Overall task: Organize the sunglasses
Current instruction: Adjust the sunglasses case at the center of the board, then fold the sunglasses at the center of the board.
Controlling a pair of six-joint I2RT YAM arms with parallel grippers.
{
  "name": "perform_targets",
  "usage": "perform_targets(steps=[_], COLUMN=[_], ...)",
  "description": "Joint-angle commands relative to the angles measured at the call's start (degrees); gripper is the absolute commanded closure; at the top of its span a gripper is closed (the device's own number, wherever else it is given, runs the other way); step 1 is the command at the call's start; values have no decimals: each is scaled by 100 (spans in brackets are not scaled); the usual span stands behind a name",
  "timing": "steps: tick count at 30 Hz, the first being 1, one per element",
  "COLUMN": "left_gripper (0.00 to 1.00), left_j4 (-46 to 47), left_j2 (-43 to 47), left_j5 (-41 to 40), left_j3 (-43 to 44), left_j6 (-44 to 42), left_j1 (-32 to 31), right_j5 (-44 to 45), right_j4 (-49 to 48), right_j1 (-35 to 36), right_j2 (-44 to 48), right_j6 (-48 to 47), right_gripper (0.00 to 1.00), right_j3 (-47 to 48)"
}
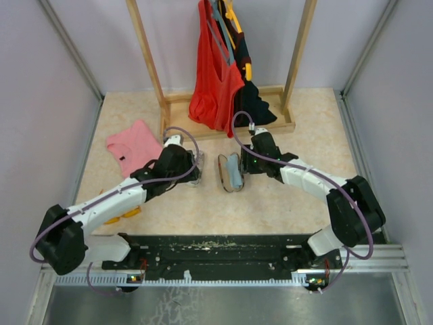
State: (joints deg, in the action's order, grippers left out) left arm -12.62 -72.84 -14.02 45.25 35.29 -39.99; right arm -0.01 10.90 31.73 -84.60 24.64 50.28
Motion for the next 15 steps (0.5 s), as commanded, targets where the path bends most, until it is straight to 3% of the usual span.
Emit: perform_targets(steps=[1,10,15], left_gripper=[39,38,38], left_j4=[-616,-2399,-2987], left_j2=[543,1091,925], left_j5=[-1109,-2656,-2833], left_j3=[3,279,113], left_j6=[216,856,1143], left_j1=[53,136,519], right_j5=[156,429,279], right_j4=[-127,-22,87], right_j1=[36,40,81], right_j2=[303,1304,1635], right_j6=[-51,-45,41], right_gripper=[52,52,52], right_j3=[169,-188,-414])
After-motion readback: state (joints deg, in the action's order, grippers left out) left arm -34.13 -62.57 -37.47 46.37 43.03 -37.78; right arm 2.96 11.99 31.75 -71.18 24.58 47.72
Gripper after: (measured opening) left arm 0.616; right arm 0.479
